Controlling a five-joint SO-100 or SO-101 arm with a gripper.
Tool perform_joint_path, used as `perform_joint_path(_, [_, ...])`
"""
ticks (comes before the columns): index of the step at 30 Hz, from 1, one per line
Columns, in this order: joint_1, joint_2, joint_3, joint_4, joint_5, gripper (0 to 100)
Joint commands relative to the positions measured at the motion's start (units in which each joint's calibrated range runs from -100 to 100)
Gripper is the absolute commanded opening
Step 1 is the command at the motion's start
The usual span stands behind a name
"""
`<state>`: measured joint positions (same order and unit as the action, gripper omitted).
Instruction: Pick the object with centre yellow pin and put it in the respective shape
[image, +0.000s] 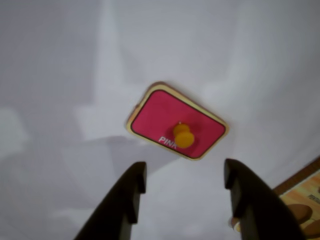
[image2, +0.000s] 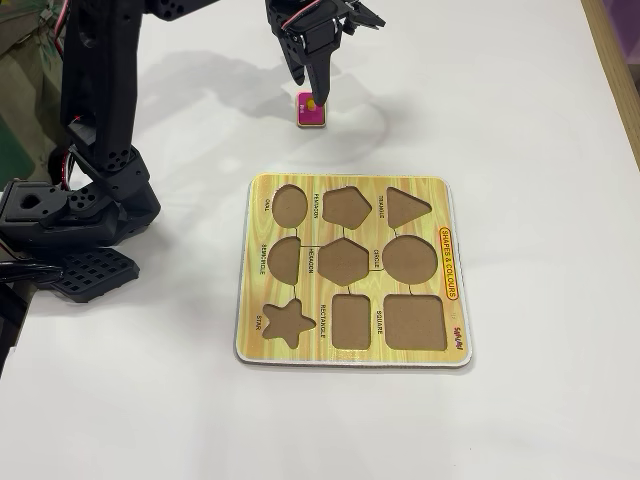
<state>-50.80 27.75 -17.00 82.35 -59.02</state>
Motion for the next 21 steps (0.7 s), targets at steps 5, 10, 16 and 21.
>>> perform_joint_path(5, [2.2, -0.8, -1.7, -0.4, 0.2, 18])
perform_joint_path(10, [2.6, 2.0, -2.7, -0.4, 0.1, 18])
perform_joint_path(16, [2.6, 2.4, -2.7, -2.1, 0.2, 18])
perform_joint_path(21, [2.3, 2.5, -1.8, -5.0, 0.2, 18])
